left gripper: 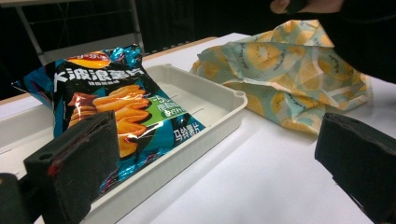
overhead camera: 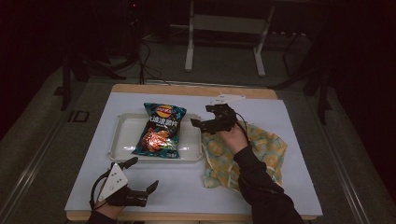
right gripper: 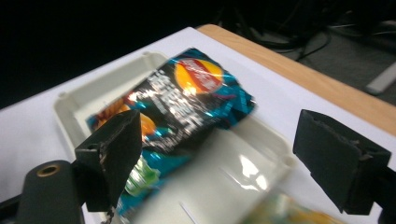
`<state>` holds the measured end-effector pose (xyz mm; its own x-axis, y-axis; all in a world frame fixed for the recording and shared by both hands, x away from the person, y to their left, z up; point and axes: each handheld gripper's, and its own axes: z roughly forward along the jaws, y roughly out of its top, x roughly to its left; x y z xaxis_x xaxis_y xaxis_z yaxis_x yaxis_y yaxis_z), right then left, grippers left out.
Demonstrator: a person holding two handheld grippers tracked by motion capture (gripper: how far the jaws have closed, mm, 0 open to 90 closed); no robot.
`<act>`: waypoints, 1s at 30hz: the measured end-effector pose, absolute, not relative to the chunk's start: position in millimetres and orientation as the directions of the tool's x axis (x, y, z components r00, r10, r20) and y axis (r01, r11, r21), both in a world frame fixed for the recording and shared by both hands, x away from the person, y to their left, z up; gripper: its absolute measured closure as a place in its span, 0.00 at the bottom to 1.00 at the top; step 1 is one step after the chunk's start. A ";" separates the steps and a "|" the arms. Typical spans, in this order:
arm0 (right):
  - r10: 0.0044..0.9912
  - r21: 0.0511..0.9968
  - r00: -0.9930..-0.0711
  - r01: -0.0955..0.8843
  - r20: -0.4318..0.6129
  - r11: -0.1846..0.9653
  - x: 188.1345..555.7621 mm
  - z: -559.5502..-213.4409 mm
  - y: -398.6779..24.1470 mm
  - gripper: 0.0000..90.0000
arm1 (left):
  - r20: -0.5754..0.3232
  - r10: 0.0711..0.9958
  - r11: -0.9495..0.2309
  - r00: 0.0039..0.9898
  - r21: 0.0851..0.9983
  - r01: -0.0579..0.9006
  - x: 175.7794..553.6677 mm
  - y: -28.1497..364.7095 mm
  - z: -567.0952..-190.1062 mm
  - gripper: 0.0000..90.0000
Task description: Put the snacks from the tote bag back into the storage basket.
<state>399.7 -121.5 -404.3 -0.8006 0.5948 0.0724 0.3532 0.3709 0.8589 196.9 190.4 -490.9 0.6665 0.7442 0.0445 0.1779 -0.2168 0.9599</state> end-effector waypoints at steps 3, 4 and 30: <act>0.607 0.854 -0.794 0.346 0.045 0.389 395.4 -401.7 -135.3 0.17 | 0.045 0.744 -0.216 0.667 0.960 0.177 196.8 190.2 -490.9 0.01; 0.609 0.855 -0.792 0.347 0.047 0.385 394.4 -401.1 -138.9 0.17 | 0.046 0.744 -0.217 0.666 0.960 0.177 196.8 190.2 -491.0 0.01; 0.747 0.887 -0.665 0.361 0.028 0.288 349.5 -410.0 -256.5 0.17 | 0.043 0.746 -0.215 0.665 0.960 0.179 196.6 189.7 -490.8 0.01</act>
<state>349.5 -256.5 -410.0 -0.6646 0.7467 0.0279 0.3608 0.2881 0.8870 196.6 189.7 -490.8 0.6647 0.7458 0.0430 0.1789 -0.2149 0.9601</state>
